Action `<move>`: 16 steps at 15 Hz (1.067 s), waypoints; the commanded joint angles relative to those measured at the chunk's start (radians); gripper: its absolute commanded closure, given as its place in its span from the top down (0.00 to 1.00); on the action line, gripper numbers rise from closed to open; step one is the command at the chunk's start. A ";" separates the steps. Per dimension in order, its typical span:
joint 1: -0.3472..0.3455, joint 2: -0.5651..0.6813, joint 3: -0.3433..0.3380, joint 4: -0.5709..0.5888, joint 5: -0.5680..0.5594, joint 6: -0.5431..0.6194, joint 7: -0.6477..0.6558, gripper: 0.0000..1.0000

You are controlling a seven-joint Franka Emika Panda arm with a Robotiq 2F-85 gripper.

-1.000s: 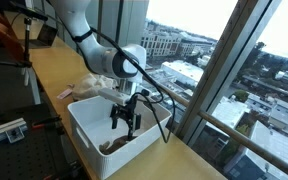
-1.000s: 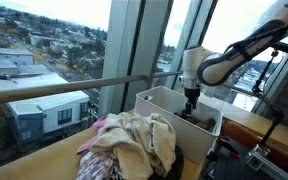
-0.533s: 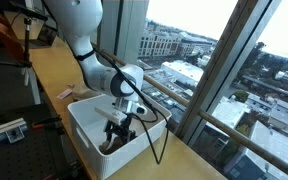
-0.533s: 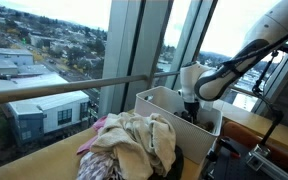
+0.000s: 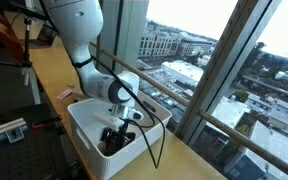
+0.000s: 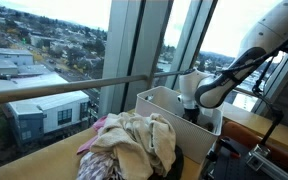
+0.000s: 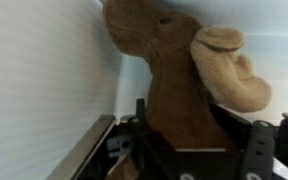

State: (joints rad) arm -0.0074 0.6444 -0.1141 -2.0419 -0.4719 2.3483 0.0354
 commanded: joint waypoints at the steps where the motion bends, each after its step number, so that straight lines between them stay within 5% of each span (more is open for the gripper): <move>1: 0.040 -0.063 -0.014 -0.062 -0.018 0.017 0.006 0.29; 5: 0.085 -0.207 0.012 -0.119 -0.009 -0.025 0.003 0.02; 11: 0.170 -0.442 0.086 -0.130 -0.024 -0.062 0.017 0.00; 16: 0.249 -0.570 0.230 -0.083 0.003 -0.196 0.041 0.00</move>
State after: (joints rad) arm 0.2004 0.1401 0.0444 -2.1378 -0.4764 2.2344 0.0477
